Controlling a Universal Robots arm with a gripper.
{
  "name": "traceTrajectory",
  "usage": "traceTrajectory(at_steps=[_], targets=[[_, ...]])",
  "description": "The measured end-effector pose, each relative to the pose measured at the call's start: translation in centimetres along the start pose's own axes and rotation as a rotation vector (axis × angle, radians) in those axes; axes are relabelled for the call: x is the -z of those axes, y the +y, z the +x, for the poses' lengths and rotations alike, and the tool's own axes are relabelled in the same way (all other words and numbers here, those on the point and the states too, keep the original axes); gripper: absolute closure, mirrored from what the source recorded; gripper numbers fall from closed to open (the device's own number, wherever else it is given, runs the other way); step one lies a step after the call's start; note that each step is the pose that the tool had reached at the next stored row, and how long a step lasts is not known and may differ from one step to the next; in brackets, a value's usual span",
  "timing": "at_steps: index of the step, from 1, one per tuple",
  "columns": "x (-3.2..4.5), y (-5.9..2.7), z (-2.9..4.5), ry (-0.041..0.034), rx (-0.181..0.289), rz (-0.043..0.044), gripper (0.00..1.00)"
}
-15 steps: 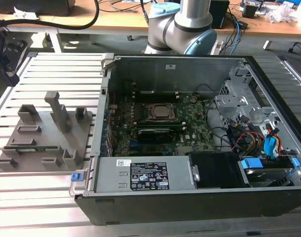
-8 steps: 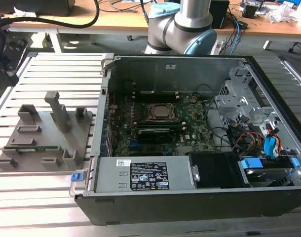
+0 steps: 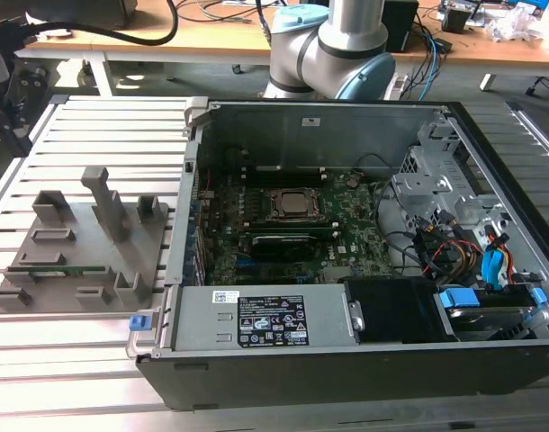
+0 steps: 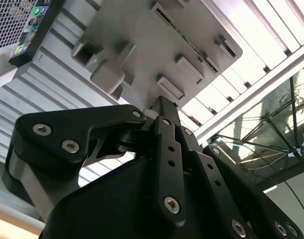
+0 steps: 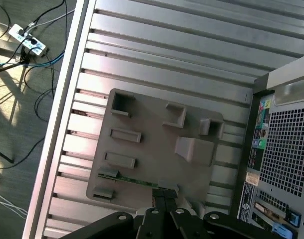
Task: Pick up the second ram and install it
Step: 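Pick up the second ram and move it above second insertion slot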
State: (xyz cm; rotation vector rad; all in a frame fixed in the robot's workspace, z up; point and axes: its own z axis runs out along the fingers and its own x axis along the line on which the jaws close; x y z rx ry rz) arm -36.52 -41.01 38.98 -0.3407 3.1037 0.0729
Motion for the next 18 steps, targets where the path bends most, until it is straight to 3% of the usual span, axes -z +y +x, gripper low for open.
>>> traceTrajectory(at_steps=[14, 18], targets=[[0.00, 0.00, 0.00, 0.0071, 0.160, -0.0037, 0.89], [0.00, 0.00, 0.00, 0.0104, 0.235, -0.0055, 0.89]])
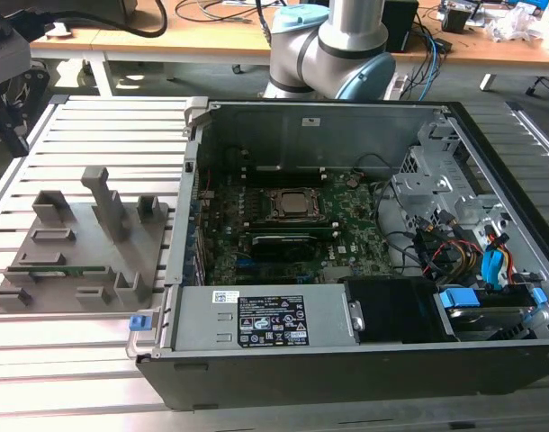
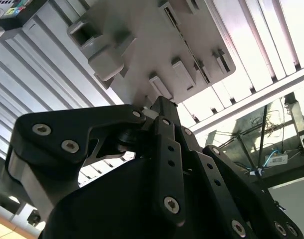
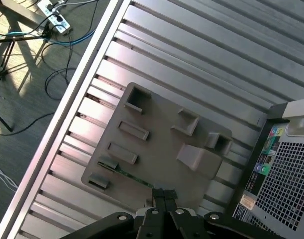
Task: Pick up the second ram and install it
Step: 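Pick up the second ram and move it above second insertion slot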
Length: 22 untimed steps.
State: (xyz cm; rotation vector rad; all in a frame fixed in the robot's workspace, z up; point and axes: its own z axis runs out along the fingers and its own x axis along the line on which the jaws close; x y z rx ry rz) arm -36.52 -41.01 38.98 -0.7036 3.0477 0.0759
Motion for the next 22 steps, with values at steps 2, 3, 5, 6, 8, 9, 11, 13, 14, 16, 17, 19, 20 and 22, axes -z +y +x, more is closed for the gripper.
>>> traceTrajectory(at_steps=[2, 3, 5, 6, 8, 9, 11, 13, 14, 16, 17, 19, 20, 22], targets=[[0.00, 0.00, 0.00, 0.0009, 0.020, -0.0005, 0.89], [0.00, 0.00, 0.00, 0.0015, 0.033, -0.0008, 0.89], [0.00, 0.00, 0.00, 0.0027, 0.061, -0.0015, 0.89], [0.00, 0.00, 0.00, 0.0034, 0.075, -0.0018, 0.89], [0.00, 0.00, 0.00, 0.0049, 0.111, -0.0027, 0.89], [0.00, 0.00, 0.00, 0.0056, 0.126, -0.0029, 0.89], [0.00, 0.00, 0.00, 0.0063, 0.143, -0.0034, 0.89], [0.00, 0.00, 0.00, 0.0080, 0.179, -0.0042, 0.89], [0.00, 0.00, 0.00, 0.0086, 0.193, -0.0045, 0.89], [0.00, 0.00, 0.00, 0.0100, 0.225, -0.0053, 0.89], [0.00, 0.00, 0.00, 0.0108, 0.242, -0.0057, 0.89], [0.00, 0.00, 0.00, 0.0117, 0.263, -0.0062, 0.89], [0.00, 0.00, 0.00, 0.0124, 0.279, -0.0066, 0.89], [0.00, 0.00, 0.00, 0.0138, 0.308, -0.0073, 0.89]])
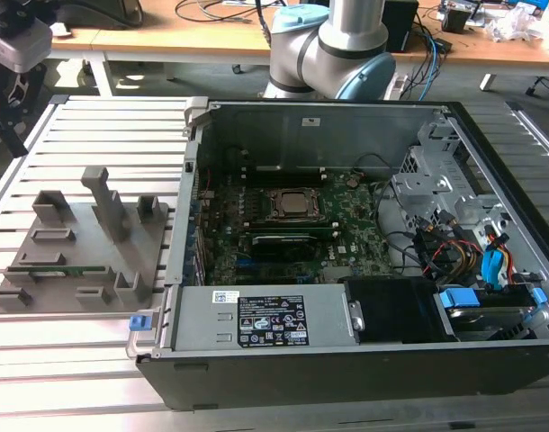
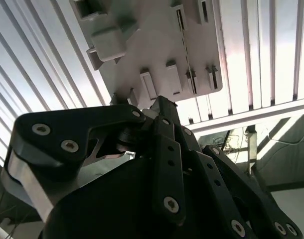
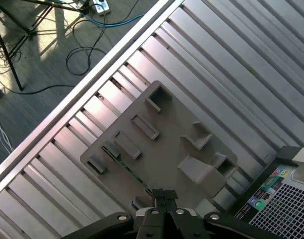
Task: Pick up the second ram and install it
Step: 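Pick up the second ram and move it above second insertion slot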
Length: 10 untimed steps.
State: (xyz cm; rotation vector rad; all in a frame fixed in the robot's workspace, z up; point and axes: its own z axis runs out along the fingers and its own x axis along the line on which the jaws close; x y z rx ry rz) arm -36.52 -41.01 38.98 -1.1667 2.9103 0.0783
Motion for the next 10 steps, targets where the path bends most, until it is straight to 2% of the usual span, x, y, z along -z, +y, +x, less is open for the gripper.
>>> traceTrajectory(at_steps=[10], targets=[[0.00, 0.00, 0.00, 0.0053, 0.118, -0.0028, 0.89]])
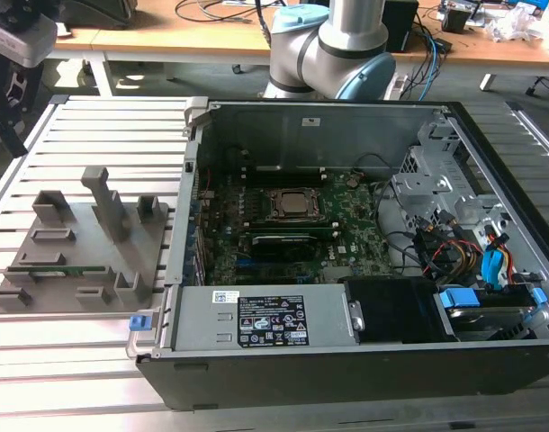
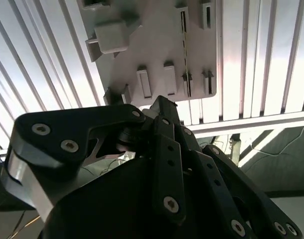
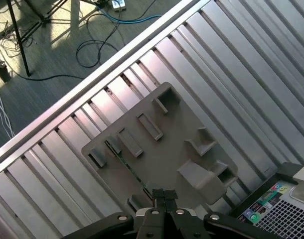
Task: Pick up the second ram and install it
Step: 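Pick up the second ram and move it above second insertion slot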
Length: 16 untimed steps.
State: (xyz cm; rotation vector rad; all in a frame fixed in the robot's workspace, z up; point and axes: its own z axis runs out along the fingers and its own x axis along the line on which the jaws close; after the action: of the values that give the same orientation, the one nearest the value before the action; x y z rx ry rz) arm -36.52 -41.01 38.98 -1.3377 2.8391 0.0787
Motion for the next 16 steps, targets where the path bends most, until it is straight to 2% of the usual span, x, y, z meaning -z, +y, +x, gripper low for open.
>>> traceTrajectory(at_steps=[16], targets=[[0.00, 0.00, 0.00, 0.0096, 0.217, -0.0050, 0.89]])
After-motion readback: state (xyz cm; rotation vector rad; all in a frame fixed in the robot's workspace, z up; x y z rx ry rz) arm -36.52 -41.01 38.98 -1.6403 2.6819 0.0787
